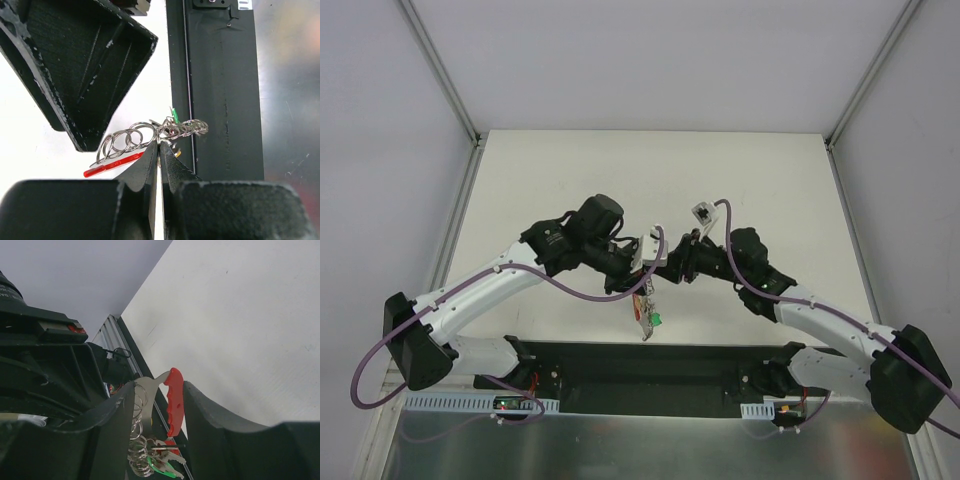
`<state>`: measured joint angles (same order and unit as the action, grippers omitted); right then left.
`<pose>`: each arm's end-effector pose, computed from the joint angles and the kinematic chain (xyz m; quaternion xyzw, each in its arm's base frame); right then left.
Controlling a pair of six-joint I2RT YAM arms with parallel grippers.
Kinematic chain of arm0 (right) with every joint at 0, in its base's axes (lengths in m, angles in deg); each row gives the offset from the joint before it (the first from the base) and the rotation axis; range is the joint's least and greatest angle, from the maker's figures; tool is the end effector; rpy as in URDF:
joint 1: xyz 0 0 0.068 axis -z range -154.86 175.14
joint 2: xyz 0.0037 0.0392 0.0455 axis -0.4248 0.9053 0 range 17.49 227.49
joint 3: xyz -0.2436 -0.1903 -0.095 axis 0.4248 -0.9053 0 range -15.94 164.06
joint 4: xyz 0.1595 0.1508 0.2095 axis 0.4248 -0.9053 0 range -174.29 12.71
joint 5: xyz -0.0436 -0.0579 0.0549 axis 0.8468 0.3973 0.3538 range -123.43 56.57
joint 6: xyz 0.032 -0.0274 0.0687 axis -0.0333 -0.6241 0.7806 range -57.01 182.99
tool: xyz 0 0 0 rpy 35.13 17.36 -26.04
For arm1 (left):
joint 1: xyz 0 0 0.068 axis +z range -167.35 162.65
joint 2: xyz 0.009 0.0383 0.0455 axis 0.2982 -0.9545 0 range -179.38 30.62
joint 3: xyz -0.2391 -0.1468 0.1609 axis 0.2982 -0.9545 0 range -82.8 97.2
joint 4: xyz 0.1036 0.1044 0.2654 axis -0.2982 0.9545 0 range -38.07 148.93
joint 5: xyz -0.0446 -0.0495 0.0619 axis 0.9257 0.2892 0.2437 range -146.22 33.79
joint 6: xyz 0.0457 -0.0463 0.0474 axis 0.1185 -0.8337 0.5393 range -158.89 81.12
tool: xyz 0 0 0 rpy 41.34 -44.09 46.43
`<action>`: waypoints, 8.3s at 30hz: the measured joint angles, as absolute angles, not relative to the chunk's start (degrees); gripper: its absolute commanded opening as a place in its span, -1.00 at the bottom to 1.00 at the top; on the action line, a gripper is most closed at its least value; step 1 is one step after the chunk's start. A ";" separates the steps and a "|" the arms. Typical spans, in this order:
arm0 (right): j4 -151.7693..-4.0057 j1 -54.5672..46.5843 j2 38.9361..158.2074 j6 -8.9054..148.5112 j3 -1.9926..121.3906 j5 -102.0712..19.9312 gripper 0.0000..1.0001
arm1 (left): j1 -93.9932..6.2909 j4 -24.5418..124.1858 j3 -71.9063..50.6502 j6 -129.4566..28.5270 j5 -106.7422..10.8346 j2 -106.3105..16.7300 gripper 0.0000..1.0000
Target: Remove the keys from the keyring
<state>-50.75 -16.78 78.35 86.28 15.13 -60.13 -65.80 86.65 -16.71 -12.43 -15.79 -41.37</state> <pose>0.1898 0.2124 0.2900 -0.2710 0.6723 0.5014 0.4725 0.1735 -0.2640 0.3613 0.6331 0.5891 -0.3829 0.3249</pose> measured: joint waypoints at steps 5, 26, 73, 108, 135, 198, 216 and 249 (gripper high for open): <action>-51.71 -17.74 80.30 86.91 17.80 -61.24 -0.08 | -65.84 86.60 -16.76 -12.19 -16.25 -41.35 -1.00; -61.00 -17.91 86.85 89.10 19.42 -55.73 -0.24 | -66.54 86.97 -18.09 -10.24 -26.48 -38.33 -1.00; -30.57 -30.85 66.13 62.63 -0.62 -45.61 -0.08 | -61.86 98.91 1.23 -36.19 -35.59 -54.13 -1.00; -8.52 -25.08 94.04 57.84 -1.00 -49.44 0.29 | -50.24 84.74 -8.73 -53.54 -25.06 -53.33 -1.00; -9.48 -25.98 99.12 57.99 5.91 -44.17 0.20 | -49.86 77.55 -15.64 -58.26 -24.23 -48.87 -1.00; -42.20 -31.62 95.38 54.54 18.02 -29.24 -0.98 | -47.24 73.40 -19.93 -59.53 -18.72 -46.97 -1.00; -49.59 -31.24 95.42 53.45 18.78 -17.72 -0.99 | -47.28 75.06 -22.24 -60.05 -10.39 -46.94 -1.00; -49.13 -31.27 95.42 55.28 18.81 -22.29 -0.99 | -52.31 36.46 -50.48 -27.25 -21.45 -28.43 -0.11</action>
